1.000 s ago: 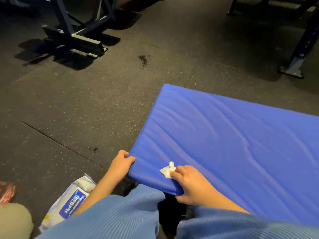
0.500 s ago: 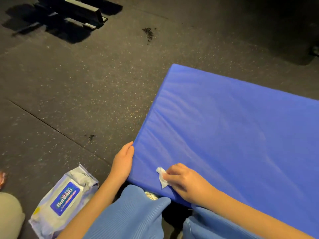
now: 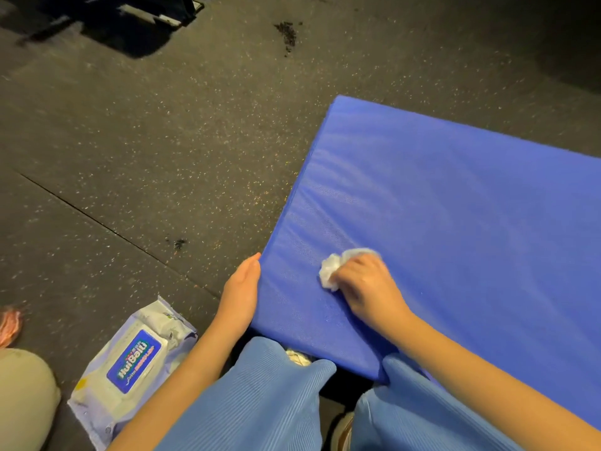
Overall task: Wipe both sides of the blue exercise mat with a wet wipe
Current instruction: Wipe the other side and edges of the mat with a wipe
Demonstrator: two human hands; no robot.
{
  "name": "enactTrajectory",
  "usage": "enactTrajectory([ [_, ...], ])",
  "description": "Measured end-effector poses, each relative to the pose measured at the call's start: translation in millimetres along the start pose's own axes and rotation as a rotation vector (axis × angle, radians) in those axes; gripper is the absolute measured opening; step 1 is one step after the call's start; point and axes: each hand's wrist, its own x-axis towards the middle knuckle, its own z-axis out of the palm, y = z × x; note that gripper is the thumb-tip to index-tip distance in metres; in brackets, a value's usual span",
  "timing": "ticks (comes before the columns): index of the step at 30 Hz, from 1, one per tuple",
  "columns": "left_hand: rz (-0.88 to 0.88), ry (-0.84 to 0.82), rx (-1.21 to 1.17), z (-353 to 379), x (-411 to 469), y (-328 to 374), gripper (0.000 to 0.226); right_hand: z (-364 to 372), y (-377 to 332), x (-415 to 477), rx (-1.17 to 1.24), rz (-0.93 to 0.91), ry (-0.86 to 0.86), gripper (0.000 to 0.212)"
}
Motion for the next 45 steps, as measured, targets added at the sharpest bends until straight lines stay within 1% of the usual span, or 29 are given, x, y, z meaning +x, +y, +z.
enactTrajectory([
  [2,0.000,-0.004,-0.007,1,0,0,0.030,4,7,2,-0.009,0.170,0.088,0.014],
  [4,0.000,-0.007,-0.013,1,-1,0,0.029,10,-3,-4,0.013,0.228,0.081,0.011],
  [5,-0.002,-0.005,-0.017,1,-2,0,0.029,12,-12,-9,0.040,0.203,0.030,0.011],
  [8,-0.017,0.010,-0.041,1,-3,0,0.031,9,-34,-15,0.112,-0.008,-0.190,0.011],
  [9,-0.018,0.013,-0.045,1,-3,2,0.031,8,-32,-11,0.110,-0.043,-0.223,0.012],
  [10,-0.019,0.014,-0.047,1,-3,3,0.030,8,-25,-4,0.094,-0.035,-0.207,0.014],
  [13,-0.029,0.018,-0.082,1,-5,7,0.026,15,-11,15,0.075,0.172,-0.026,0.010],
  [14,-0.027,0.020,-0.087,0,-6,7,0.028,20,-16,17,0.102,0.199,-0.008,0.010],
  [15,-0.021,0.023,-0.085,-1,-8,7,0.030,23,-27,17,0.143,0.178,-0.035,0.013],
  [17,-0.026,0.040,-0.081,-5,-10,5,0.032,26,-52,12,0.218,0.024,-0.203,0.013],
  [18,-0.037,0.048,-0.087,-8,-12,4,0.030,26,-57,10,0.219,-0.058,-0.283,0.012],
  [19,-0.045,0.047,-0.096,-11,-13,4,0.029,25,-53,14,0.194,-0.101,-0.308,0.011],
  [20,-0.047,0.040,-0.098,-14,-15,2,0.028,24,-45,22,0.141,-0.096,-0.272,0.012],
  [22,-0.039,0.027,-0.086,-20,-17,1,0.029,26,-24,39,-0.008,0.041,-0.100,0.013],
  [23,-0.035,0.027,-0.089,-22,-19,1,0.031,28,-20,43,-0.028,0.134,-0.054,0.013],
  [24,-0.034,0.026,-0.092,-24,-20,0,0.032,32,-22,44,-0.017,0.174,-0.046,0.013],
  [26,-0.034,0.025,-0.090,-27,-19,-2,0.036,37,-45,38,0.094,0.071,-0.123,0.013],
  [28,-0.037,0.026,-0.073,-29,-19,-1,0.039,38,-69,28,0.202,-0.124,-0.265,0.013],
  [30,-0.053,0.024,-0.074,-30,-17,0,0.040,36,-68,35,0.192,-0.208,-0.332,0.012],
  [31,-0.058,0.018,-0.092,-31,-16,0,0.040,39,-60,45,0.164,-0.168,-0.309,0.012],
  [34,-0.083,-0.006,-0.140,-34,-14,-3,0.043,47,-47,68,0.085,0.072,-0.169,0.014],
  [35,-0.083,-0.016,-0.158,-35,-13,-4,0.044,49,-54,68,0.109,0.062,-0.168,0.018],
  [36,-0.083,-0.024,-0.170,-36,-13,-6,0.045,50,-66,64,0.158,-0.015,-0.201,0.021],
  [38,-0.107,-0.029,-0.198,-38,-13,-6,0.046,47,-89,47,0.231,-0.236,-0.356,0.020],
  [39,-0.120,-0.027,-0.218,-38,-13,-5,0.046,46,-91,43,0.225,-0.306,-0.418,0.018],
  [40,-0.129,-0.024,-0.237,-39,-12,-4,0.046,44,-86,45,0.196,-0.325,-0.426,0.016],
  [43,-0.122,-0.043,-0.253,-38,-13,-3,0.050,46,-62,64,0.063,-0.130,-0.246,0.017],
  [44,-0.116,-0.046,-0.247,-38,-14,-3,0.051,47,-63,64,0.064,-0.086,-0.220,0.016],
  [45,-0.120,-0.040,-0.252,-38,-14,-4,0.050,47,-70,60,0.092,-0.105,-0.229,0.015],
])
